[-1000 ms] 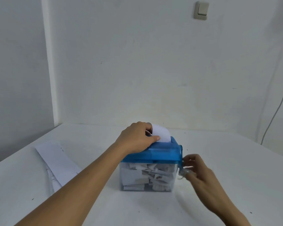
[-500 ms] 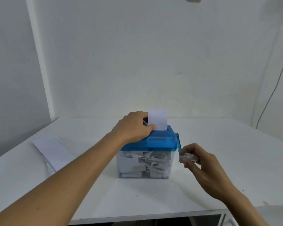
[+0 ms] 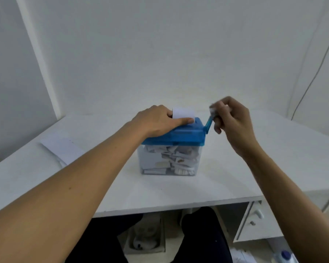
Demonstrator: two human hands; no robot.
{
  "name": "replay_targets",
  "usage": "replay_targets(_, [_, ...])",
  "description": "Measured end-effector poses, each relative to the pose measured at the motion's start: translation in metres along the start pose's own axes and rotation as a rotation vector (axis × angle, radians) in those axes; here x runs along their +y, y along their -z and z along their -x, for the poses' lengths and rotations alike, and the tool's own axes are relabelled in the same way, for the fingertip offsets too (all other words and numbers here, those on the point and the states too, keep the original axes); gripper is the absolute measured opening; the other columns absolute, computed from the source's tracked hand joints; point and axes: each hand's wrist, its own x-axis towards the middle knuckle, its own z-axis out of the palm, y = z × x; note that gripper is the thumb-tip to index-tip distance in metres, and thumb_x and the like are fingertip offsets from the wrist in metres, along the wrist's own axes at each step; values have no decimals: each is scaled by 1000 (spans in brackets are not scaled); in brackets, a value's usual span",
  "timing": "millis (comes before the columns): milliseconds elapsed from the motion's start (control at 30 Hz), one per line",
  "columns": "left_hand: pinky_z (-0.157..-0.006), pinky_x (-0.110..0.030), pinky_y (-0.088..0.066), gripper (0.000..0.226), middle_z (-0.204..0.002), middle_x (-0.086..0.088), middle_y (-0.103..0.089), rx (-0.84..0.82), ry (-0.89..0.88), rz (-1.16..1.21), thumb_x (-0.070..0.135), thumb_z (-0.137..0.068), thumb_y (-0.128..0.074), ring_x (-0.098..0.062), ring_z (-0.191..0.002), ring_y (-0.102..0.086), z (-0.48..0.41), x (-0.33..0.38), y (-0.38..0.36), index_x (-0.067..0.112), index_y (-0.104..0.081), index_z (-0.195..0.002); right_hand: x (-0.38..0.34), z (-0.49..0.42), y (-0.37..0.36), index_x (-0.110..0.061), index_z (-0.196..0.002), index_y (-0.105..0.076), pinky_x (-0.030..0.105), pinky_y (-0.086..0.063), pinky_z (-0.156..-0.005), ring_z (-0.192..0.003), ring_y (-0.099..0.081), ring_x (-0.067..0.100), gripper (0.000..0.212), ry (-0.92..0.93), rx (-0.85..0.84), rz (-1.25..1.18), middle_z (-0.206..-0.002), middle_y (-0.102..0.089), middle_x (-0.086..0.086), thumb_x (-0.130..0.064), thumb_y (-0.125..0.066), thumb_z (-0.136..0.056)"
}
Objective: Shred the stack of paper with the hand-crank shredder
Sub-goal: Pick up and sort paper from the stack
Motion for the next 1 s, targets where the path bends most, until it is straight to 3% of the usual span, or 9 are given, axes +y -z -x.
replay_targets(67, [-73,-35,-50,67,-94,9,-68,-1,-17,-2,92,-77,-46,-14,-81,-62,0,0,-1,33,-71,-96,7,-25,-3,-7,-88,-59,28,-39,-47,-53,-42,14,26,-94,19,-18,-72,-55,9,-25,-50,-106])
replay_targets(167, [-69,-34,-47,55,-90,12,-65,7,-32,8,91,-78,-46,-12,-80,-61,-2,1,0,38,-63,-83,27,-48,-6,-9,-89,-58,27,-41,-51,-55,-45,13,29,-246,-35,75,-75,-57,9,-32,-52,-104])
replay_targets(300, [-77,-35,-52,70,-99,14,-67,-53,-87,-43,97,-68,-46,-11,-86,-62,1,-1,-1,39,-63,-103,52,-46,-13,-11,-86,-52,29,-49,-51,-60,-53,17,24,-370,-7,219,-73,-62,4,-29,-59,-101])
replay_targets(367, [-79,-33,-51,74,-105,19,-66,-83,-137,-94,99,-63,-50,-7,-91,-61,2,-1,-1,46,-59,-113,57,-38,-17,-10,-83,-52,26,-46,-47,-54,-53,18,28,-397,8,289,-69,-61,6,-30,-60,-101])
replay_targets(533, [-81,-34,-53,91,-106,20,-66,-61,-98,-130,105,-49,-47,-9,-93,-60,0,-2,-6,42,-60,-114,69,7,-22,-7,-71,-53,22,-40,-44,-51,-49,16,30,-527,9,366,-62,-58,5,-12,-50,-100])
replay_targets(667, [-84,-36,-54,98,-111,20,-66,-43,-82,-117,107,-45,-46,-12,-96,-61,-1,-2,-7,45,-60,-119,63,34,-22,-2,-73,-61,26,-46,-51,-48,-55,11,47,-514,6,385,-61,-65,5,-34,-48,-105])
replay_targets(767, [-83,-34,-51,95,-118,20,-64,-47,-81,-104,103,-50,-53,-14,-102,-60,1,1,-5,48,-56,-127,43,51,-17,5,-76,-62,23,-45,-47,-41,-52,6,58,-479,-44,394,-57,-61,6,-41,-43,-106])
replay_targets(867, [-80,-33,-48,90,-116,21,-63,-59,-68,-92,100,-52,-58,-15,-102,-59,2,2,-4,48,-56,-124,9,62,1,-2,-66,-60,28,-41,-45,-43,-47,14,56,-396,-128,217,-51,-53,2,-42,-47,-104])
replay_targets(1000, [-81,-35,-53,85,-105,17,-66,-58,-49,-94,101,-50,-58,-13,-92,-62,3,5,-2,42,-61,-111,-21,29,21,-20,-66,-63,23,-27,-46,-51,-29,13,32,-298,-258,-202,-62,-32,0,-34,-61,-95])
